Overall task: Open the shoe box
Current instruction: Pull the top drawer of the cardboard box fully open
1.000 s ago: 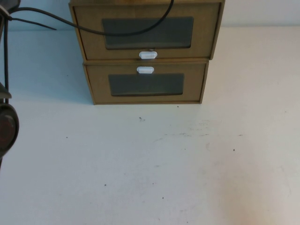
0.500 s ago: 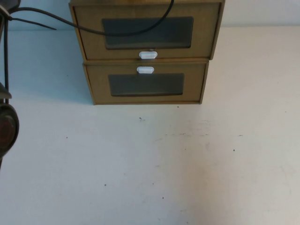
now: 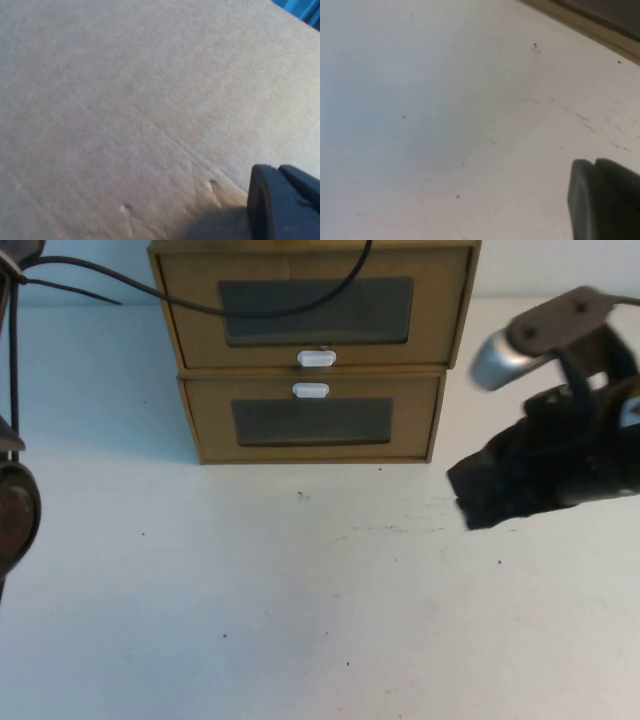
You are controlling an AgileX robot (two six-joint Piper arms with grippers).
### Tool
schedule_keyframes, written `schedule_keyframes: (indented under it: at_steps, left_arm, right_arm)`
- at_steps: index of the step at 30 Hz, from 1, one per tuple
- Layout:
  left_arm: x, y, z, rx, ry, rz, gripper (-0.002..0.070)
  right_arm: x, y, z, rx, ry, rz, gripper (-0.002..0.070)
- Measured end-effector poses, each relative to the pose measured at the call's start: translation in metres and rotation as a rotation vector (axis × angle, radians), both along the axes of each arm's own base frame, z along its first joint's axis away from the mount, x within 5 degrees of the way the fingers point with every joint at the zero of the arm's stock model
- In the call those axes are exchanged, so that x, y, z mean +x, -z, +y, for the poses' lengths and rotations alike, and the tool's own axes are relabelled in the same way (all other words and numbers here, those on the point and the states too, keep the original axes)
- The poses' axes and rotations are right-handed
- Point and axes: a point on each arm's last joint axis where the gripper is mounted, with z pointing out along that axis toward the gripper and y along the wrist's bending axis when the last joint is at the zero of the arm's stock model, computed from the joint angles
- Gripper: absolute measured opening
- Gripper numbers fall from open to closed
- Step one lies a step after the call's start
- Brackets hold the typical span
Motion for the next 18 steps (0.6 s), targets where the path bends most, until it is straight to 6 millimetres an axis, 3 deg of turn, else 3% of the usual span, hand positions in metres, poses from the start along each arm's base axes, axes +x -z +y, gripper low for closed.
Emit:
schedule_keyframes:
  at_steps: [8, 12, 18]
  left_arm:
    - [0.0, 0.0, 0.0, 0.0, 0.0, 0.0, -0.0005]
    - [0.0, 0.0, 0.0, 0.005, -0.004, 0.0, -0.0005]
    - [0.001, 0.001, 0.001, 0.008, -0.011, 0.003, -0.0005]
  right_arm:
    - [0.013, 0.034, 0.077, -0.473, -0.135, -0.239, -0.0013]
    - [0.019, 0.051, 0.099, -0.659, -0.179, -0.414, -0.0013]
    - [0.032, 0.058, 0.126, -0.85, -0.231, -0.755, -0.0013]
